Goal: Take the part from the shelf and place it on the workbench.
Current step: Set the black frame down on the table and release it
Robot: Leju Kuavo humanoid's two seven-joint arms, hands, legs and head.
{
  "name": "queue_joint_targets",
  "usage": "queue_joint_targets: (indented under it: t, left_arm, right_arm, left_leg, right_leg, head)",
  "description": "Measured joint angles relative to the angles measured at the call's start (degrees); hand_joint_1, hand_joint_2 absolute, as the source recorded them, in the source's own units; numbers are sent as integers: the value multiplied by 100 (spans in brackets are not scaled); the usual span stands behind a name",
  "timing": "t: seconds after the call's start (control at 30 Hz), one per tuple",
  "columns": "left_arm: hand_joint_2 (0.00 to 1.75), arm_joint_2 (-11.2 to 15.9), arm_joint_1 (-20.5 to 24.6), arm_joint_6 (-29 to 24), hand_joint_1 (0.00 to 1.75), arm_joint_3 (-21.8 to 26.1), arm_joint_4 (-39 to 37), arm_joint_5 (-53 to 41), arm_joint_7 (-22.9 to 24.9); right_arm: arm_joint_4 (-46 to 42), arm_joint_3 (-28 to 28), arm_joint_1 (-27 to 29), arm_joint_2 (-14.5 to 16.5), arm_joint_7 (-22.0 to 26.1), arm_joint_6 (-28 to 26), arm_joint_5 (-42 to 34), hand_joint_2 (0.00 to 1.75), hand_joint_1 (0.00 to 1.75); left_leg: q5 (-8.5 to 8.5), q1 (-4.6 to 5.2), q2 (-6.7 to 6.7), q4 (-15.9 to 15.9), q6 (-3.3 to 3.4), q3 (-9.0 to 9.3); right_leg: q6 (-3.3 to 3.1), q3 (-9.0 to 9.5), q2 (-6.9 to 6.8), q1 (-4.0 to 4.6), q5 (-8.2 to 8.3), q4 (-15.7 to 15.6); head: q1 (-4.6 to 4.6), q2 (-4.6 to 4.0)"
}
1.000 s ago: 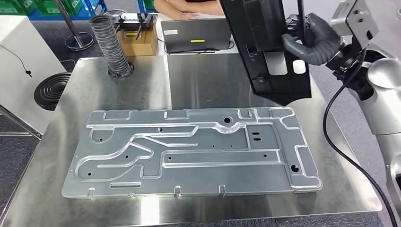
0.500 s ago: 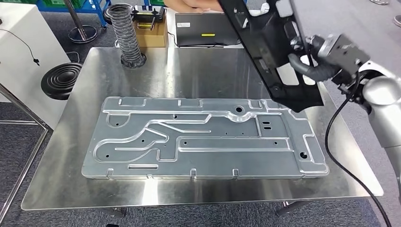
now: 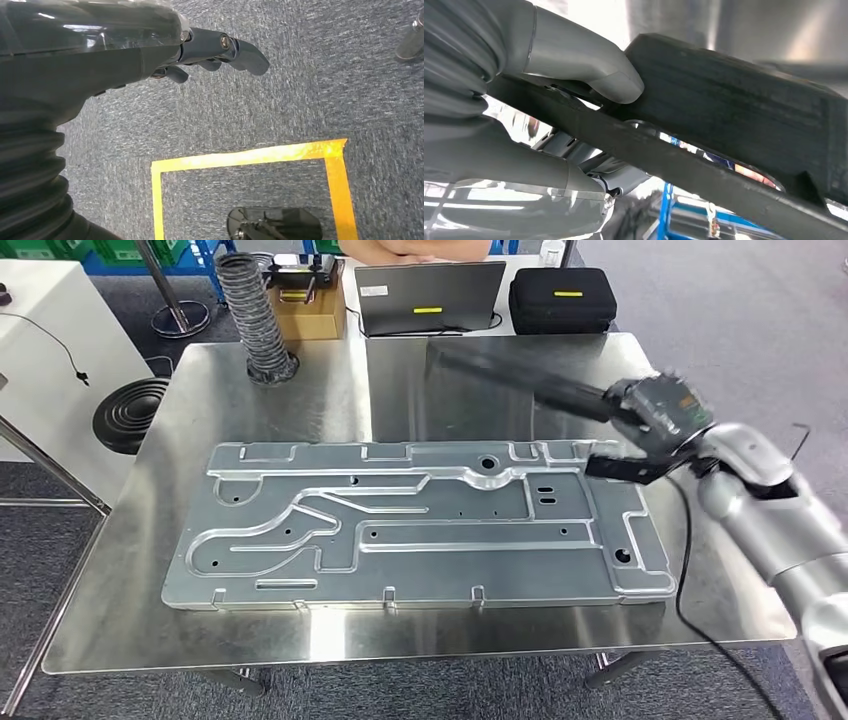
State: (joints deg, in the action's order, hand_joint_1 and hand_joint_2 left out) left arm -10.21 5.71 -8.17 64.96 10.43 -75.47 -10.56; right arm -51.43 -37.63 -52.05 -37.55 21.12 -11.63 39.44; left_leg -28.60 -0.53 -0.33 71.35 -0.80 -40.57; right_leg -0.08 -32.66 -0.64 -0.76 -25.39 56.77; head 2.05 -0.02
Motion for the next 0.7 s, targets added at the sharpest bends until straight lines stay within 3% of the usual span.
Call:
queue_joint_targets:
  t: [0.03, 0.1, 0.13, 0.27, 0.33, 0.4, 0.43, 0.47, 0.5, 0.6, 0.63, 0.7]
  left_arm:
    - [175, 4, 0, -4, 0, 0, 0, 7, 4]
    - [175, 8, 0, -9, 0, 0, 0, 28, -7]
    - [175, 9, -2, -10, 0, 0, 0, 37, -19]
    - [175, 9, -5, -13, 0, 2, 0, 42, -54]
    - [175, 9, 5, -5, 0, -2, 0, 27, -61]
    - [175, 3, 6, 5, 0, -7, 0, 1, -63]
    - [175, -2, 2, 8, 0, -9, 0, -10, -63]
    - [175, -9, -1, 8, 0, -10, 0, -19, -62]
    - [175, -15, -2, 7, 0, -10, 0, -23, -62]
    - [175, -37, 11, 2, 0, -15, 0, -44, -62]
    - [175, -43, 17, 1, 0, -17, 0, -57, -63]
    - [175, -56, 23, -2, 0, -29, 0, -94, -61]
  right_arm:
    - [174, -34, 36, 77, -25, -188, 258, 175, 171]
    - [477, -80, 79, 221, -57, -466, 615, 175, 171]
    - [613, -91, 90, 285, -64, -553, 718, 175, 171]
    - [1111, -107, 122, 504, -65, -774, 939, 175, 171]
    - [1311, -101, 165, 574, -28, -899, 936, 175, 171]
    - [1491, -86, 260, 640, 28, -1005, 889, 175, 171]
    - [1559, -78, 330, 667, 61, -1026, 866, 175, 171]
    - [1617, -70, 399, 692, 98, -1033, 851, 175, 171]
    - [1664, -62, 450, 714, 136, -1032, 842, 175, 171]
    - [1769, -8, 483, 781, 201, -1009, 838, 175, 171]
    - [1796, 13, 469, 804, 207, -998, 837, 131, 128]
    - [1843, 41, 447, 845, 228, -980, 833, 44, 43]
  left_leg:
    - [195, -4, 0, -393, 11, 187]
    - [407, 14, -1, -1057, 54, 530]
    - [413, 26, -1, -1217, 75, 603]
    - [436, 20, -5, -1377, 179, 633]
    - [463, -2, -5, -1436, 246, 648]
    - [459, -2, -8, -1438, 275, 645]
    - [453, -3, -11, -1435, 279, 646]
    - [444, -5, -14, -1429, 278, 648]
    - [431, -9, -18, -1416, 269, 651]
    - [349, -11, -19, -1325, 196, 645]
    - [326, -4, -17, -1293, 166, 632]
    - [307, 9, -11, -1262, 115, 612]
  right_leg:
    - [15, -4, 3, -2, -13, 21]
    - [63, -38, 7, 10, -29, 53]
    - [90, -57, 9, 17, -24, 60]
    - [202, -114, 7, -5, -57, 99]
    - [243, -324, 20, -20, -306, 531]
    - [272, -737, 41, -29, -634, 1346]
    - [287, -918, 48, -39, -715, 1670]
    - [298, -1019, 51, -52, -691, 1809]
    - [307, -1002, 51, -69, -541, 1695]
    - [323, -547, 45, -100, 74, 572]
    - [301, -439, 44, -89, 142, 329]
    - [231, -389, 53, -47, 109, 218]
  head:
    - [0, 1]
    - [0, 0]
    - [0, 1]
    - [-1, 1]
    - [-1, 1]
    - [-1, 0]
    - [-1, 0]
    - [-1, 1]
    - [0, 1]
    - [-1, 1]
    - [-1, 1]
    - [1, 0]
